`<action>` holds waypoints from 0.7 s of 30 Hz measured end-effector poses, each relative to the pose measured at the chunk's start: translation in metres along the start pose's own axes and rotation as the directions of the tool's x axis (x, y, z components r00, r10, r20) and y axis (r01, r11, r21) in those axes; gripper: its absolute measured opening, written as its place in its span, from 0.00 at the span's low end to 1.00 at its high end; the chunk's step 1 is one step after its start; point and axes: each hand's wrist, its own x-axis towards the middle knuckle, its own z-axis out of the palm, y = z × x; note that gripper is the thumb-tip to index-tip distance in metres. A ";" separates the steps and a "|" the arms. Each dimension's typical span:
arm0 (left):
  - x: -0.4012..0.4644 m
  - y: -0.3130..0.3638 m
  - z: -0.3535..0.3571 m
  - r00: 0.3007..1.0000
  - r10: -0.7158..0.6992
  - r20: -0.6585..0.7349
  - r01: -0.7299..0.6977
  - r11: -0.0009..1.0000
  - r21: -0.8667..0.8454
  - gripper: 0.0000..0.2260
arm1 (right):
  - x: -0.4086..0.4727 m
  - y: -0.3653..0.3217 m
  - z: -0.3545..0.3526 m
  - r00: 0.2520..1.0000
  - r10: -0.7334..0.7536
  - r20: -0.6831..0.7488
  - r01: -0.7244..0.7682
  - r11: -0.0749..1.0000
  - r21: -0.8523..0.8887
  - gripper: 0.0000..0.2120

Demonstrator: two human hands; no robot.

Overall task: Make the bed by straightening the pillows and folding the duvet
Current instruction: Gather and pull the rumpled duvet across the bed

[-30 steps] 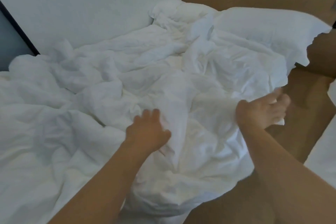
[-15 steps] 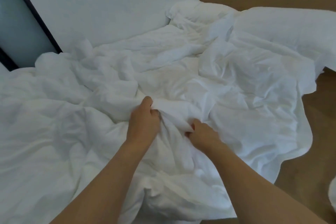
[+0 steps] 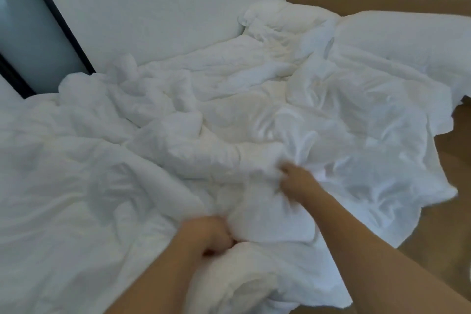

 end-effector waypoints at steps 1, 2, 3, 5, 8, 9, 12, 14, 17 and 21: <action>0.007 -0.002 0.010 0.996 0.019 -0.087 -0.020 1.000 -0.008 0.19 | -0.003 0.008 0.013 0.988 0.027 0.150 -0.010 0.994 -0.112 0.23; 0.009 -0.003 0.010 0.993 0.021 -0.116 -0.026 0.999 -0.044 0.16 | -0.003 0.011 0.018 0.977 0.032 0.212 0.009 0.982 -0.191 0.25; 0.010 -0.004 0.005 0.996 0.034 -0.085 -0.040 0.997 -0.065 0.12 | -0.004 0.007 0.014 0.974 -0.004 0.228 0.057 0.973 -0.224 0.25; 0.008 -0.007 -0.018 0.996 0.085 -0.019 -0.086 0.989 -0.116 0.12 | -0.004 -0.014 -0.005 0.977 -0.097 0.191 0.136 0.969 -0.207 0.22; 0.000 -0.020 -0.055 0.944 0.106 -0.313 -0.151 0.980 -0.126 0.12 | -0.008 -0.053 -0.043 0.982 -0.183 -0.050 0.184 0.983 0.007 0.20; -0.003 -0.027 -0.063 0.899 0.085 -0.430 -0.147 0.983 -0.113 0.13 | -0.009 -0.063 -0.050 0.977 -0.201 -0.076 0.208 0.973 0.104 0.19; -0.001 -0.052 -0.058 0.848 -0.024 -0.529 -0.091 0.977 -0.191 0.18 | -0.023 -0.089 -0.051 0.961 -0.242 0.130 0.222 0.963 0.152 0.23; 0.011 -0.067 -0.034 0.905 -0.098 -0.413 0.039 0.988 -0.149 0.23 | -0.027 -0.092 -0.033 0.952 -0.210 0.222 0.241 0.963 -0.125 0.34; 0.023 -0.085 -0.007 0.944 -0.157 -0.290 0.133 0.986 -0.101 0.19 | -0.040 -0.071 0.017 0.973 -0.196 0.119 0.228 0.889 -0.398 0.25; 0.007 -0.085 -0.030 0.942 -0.072 -0.327 0.039 0.994 -0.106 0.15 | -0.034 -0.051 0.027 0.967 -0.183 -0.176 0.107 0.922 -0.372 0.14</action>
